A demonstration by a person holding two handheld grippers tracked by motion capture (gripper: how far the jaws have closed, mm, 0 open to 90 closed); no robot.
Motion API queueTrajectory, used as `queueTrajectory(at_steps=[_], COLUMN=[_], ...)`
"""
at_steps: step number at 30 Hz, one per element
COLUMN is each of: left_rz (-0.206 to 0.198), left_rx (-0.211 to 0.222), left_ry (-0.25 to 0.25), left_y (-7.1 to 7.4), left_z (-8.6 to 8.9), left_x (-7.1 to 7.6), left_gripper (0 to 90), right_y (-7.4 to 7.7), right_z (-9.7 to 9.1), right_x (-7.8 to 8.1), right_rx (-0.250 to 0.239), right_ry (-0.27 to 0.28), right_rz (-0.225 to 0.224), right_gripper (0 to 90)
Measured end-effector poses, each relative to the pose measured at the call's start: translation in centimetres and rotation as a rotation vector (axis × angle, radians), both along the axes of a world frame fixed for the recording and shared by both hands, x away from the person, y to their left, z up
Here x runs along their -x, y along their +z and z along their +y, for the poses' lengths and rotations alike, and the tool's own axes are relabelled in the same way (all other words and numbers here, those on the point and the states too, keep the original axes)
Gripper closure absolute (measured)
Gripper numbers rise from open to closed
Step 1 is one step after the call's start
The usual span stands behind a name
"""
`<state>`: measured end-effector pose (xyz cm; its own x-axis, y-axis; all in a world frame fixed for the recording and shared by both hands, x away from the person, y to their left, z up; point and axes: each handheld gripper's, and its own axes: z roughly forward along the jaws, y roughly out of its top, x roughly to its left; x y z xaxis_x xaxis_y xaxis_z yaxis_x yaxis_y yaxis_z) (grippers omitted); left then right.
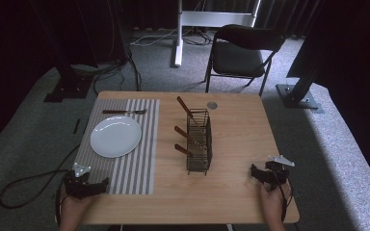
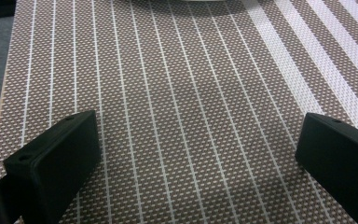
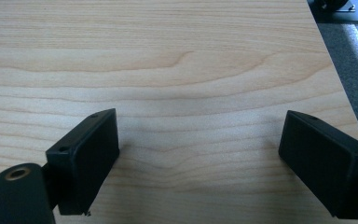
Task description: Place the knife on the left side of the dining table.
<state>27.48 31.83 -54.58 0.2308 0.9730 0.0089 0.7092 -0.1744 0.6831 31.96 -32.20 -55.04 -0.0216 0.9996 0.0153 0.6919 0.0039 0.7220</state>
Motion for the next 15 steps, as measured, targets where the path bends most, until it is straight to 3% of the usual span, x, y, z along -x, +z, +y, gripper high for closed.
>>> queueTrajectory(at_steps=[4, 15], left_rz=[-0.003, -0.005], left_rx=[0.000, 0.000], left_ry=[-0.024, -0.018], left_y=[-0.03, -0.04], left_z=[0.21, 0.18], left_x=[0.09, 0.11], left_gripper=[0.0, 0.2], right_y=[0.00, 0.00], right_z=[0.00, 0.00], right_x=[0.00, 0.00], right_rx=[0.000, 0.000], right_ry=[0.000, 0.000], right_rz=[0.000, 0.000], right_gripper=[11.4, 11.5])
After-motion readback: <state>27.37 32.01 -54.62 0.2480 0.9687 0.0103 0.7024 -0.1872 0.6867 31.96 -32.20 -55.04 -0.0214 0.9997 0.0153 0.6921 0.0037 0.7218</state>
